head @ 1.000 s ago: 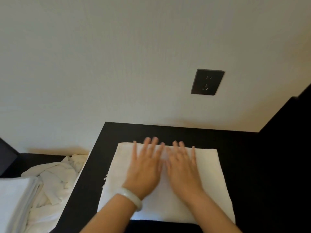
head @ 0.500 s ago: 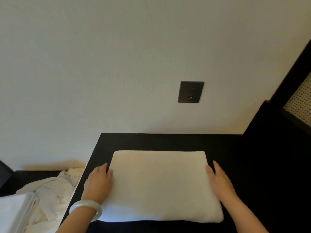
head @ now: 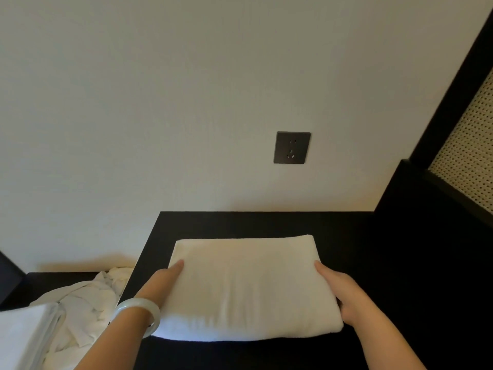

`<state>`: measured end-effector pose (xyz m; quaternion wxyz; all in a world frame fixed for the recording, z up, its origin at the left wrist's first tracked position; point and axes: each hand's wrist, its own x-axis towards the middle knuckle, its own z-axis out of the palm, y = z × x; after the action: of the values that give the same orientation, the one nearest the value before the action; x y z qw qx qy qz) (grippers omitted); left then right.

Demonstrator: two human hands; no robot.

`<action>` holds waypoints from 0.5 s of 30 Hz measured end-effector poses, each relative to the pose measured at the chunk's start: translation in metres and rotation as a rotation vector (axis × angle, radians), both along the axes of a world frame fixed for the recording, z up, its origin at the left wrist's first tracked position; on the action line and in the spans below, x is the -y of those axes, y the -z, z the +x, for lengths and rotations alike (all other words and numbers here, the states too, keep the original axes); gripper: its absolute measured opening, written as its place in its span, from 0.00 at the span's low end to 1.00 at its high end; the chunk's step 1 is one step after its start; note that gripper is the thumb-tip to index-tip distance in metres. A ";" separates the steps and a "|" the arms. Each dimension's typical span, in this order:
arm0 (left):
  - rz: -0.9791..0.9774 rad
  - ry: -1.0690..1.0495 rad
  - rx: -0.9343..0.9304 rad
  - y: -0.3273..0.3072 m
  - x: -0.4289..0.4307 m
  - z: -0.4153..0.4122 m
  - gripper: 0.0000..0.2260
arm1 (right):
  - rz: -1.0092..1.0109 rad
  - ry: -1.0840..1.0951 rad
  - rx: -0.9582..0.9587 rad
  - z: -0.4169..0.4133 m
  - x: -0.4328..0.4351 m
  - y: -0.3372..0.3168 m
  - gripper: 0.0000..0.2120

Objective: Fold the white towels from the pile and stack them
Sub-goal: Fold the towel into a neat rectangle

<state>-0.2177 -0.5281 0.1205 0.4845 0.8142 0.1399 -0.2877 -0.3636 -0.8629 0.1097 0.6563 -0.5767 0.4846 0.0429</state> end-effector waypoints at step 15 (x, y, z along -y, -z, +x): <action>-0.140 -0.483 0.120 -0.021 -0.131 -0.066 0.08 | -0.102 -0.435 0.146 0.066 -0.137 -0.033 0.25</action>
<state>-0.2833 -0.3973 0.1417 0.6018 0.7373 0.2809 -0.1237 -0.2978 -0.7257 0.1426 0.6349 -0.7016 0.3016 0.1166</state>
